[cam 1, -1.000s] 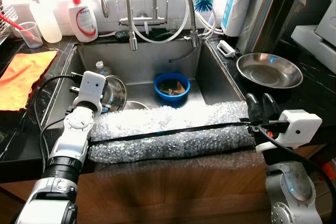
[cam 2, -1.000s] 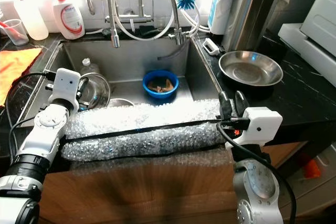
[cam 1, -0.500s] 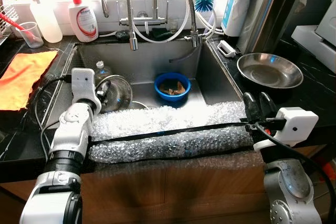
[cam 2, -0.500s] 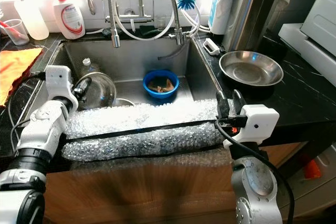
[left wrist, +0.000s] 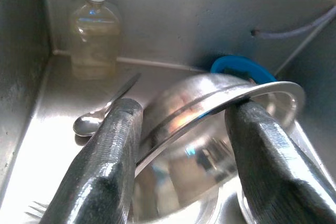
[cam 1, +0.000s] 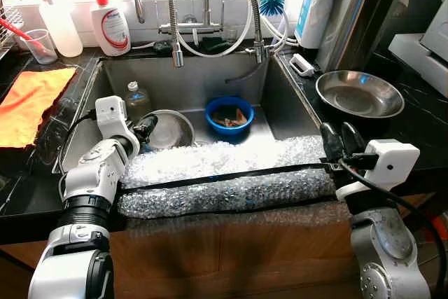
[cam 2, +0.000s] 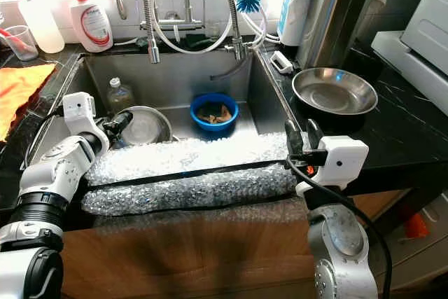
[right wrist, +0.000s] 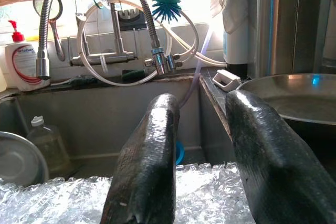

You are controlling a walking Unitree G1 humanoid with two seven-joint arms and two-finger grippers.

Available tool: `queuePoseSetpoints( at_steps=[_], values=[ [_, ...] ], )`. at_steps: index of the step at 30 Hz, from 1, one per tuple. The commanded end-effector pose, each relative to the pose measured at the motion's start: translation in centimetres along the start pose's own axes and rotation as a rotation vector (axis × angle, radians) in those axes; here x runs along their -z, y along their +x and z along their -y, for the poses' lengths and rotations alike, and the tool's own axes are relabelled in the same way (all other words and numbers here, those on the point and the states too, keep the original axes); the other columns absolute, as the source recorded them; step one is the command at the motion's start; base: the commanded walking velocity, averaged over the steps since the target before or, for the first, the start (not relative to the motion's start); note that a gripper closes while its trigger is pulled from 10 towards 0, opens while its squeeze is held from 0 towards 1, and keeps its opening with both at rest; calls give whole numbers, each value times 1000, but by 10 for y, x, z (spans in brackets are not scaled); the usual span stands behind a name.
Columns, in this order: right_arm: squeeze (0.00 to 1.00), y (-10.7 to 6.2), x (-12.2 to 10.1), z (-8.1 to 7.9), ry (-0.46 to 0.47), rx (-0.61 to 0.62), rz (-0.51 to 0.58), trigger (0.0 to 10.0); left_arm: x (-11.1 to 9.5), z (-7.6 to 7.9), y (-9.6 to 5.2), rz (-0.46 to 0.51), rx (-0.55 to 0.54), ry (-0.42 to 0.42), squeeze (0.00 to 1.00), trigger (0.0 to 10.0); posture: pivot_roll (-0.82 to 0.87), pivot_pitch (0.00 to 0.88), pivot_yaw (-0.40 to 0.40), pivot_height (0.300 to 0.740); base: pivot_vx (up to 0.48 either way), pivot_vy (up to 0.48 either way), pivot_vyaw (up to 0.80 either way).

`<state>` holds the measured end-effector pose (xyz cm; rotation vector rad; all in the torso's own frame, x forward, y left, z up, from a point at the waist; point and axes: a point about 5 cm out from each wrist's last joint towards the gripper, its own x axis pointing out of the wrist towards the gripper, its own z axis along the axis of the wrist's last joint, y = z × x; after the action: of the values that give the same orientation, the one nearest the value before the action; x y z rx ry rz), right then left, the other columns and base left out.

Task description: Kitchen organization

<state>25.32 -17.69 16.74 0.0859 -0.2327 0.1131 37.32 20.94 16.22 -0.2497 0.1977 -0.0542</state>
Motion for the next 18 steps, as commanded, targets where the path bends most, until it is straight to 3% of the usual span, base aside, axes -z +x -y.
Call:
queuePoseSetpoints(
  at_steps=[1, 4, 5, 6, 8, 10, 18],
  values=[
    [0, 3, -1, 0, 2, -7, -8, 10000, -9, 6, 1, 5, 17, -31, 0, 10000, 20, 29, -2, 740, 0, 0, 0],
    [0, 4, 0, -2, 5, -16, -16, 10000, -9, 6, 1, -18, 13, -86, 0, 10000, 18, 33, -4, 740, 0, 0, 0],
    [0, 4, 0, -3, 8, -21, -24, 10000, -8, 7, 1, -30, 18, -145, 0, 10000, 18, 33, -4, 740, 0, 0, 0],
    [0, 4, 0, -3, 8, -21, -24, 10000, -8, 7, 1, -30, 18, -145, 0, 10000, 18, 33, -4, 740, 0, 0, 0],
    [0, 4, 2, -4, 10, -32, -41, 10000, -6, 9, 0, -48, 32, -222, 0, 10000, 18, 39, -5, 740, 0, 0, 0],
    [0, 4, 2, -4, 8, -33, -42, 10000, -8, 7, 0, -44, 24, -190, 0, 10000, 18, 39, -6, 740, 0, 0, 0],
    [0, 4, 3, -4, 11, -38, -55, 10000, -8, 8, 0, -59, 32, -213, 0, 10000, 17, 42, -8, 740, 0, 0, 0]
  ],
)
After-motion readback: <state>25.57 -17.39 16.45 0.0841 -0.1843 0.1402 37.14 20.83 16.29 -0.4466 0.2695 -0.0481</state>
